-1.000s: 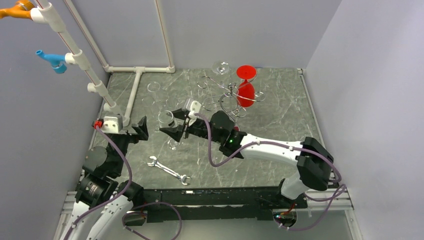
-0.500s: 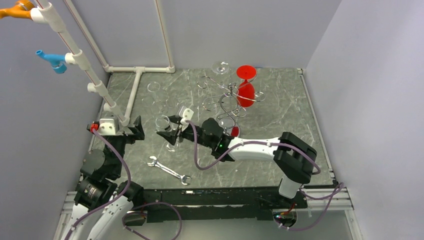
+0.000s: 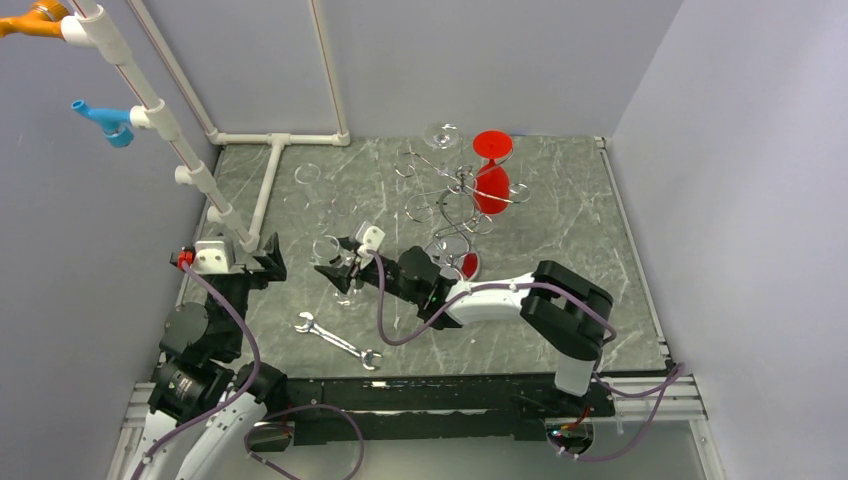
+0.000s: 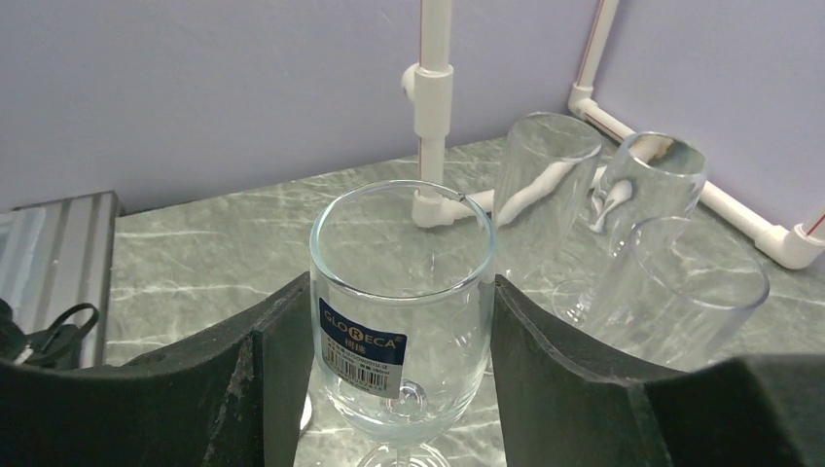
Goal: Take the wine glass off the wine glass rack
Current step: Place the wine glass at the center of the board.
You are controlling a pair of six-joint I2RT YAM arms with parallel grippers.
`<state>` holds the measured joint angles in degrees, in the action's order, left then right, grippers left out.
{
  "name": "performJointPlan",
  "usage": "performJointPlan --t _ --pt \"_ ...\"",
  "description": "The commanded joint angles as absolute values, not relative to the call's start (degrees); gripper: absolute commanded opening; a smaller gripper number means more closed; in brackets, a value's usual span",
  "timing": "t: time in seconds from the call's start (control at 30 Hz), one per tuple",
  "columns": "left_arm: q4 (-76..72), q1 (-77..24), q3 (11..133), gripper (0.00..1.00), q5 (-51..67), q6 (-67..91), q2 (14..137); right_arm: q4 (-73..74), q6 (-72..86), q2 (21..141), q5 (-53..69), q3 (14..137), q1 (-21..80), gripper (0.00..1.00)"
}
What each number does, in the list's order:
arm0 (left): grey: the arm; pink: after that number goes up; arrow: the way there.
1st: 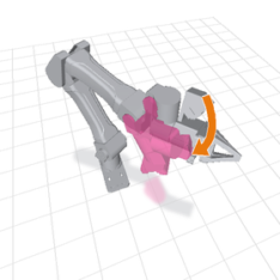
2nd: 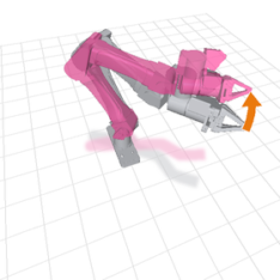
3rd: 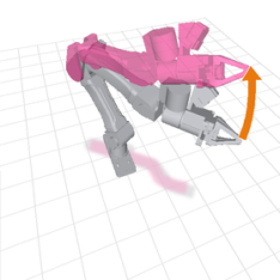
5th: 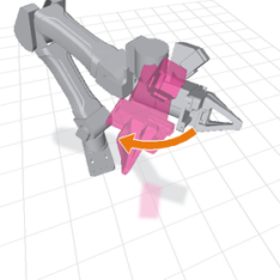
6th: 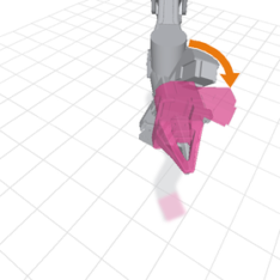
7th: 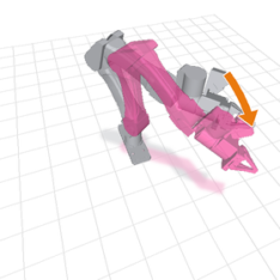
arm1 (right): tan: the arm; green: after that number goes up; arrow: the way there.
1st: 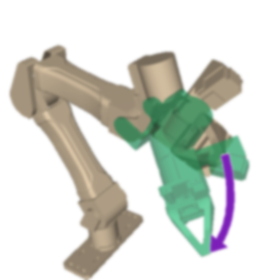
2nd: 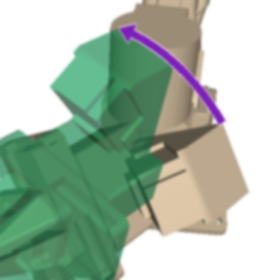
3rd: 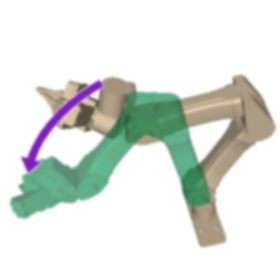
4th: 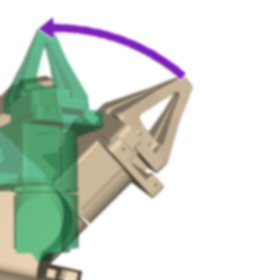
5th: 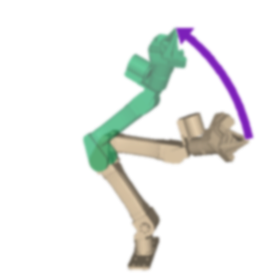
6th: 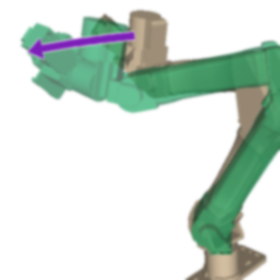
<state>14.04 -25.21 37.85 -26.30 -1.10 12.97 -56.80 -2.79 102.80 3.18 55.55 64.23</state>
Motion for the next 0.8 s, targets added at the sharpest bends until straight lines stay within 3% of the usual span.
performJointPlan --t 0.0,0.57,0.77 --pt "11.9 -25.0 37.9 0.99 -27.1 -2.2 12.7 -67.0 -4.1 103.9 0.5 55.7 64.7 0.0" --pt "11.8 -25.0 37.8 0.99 -27.2 -2.5 13.5 -72.1 -2.4 107.9 -6.2 54.5 65.4 0.0" --pt "11.9 -25.0 37.8 0.99 -27.4 -2.5 13.5 -72.4 -2.8 108.6 -8.3 54.2 66.1 0.14"
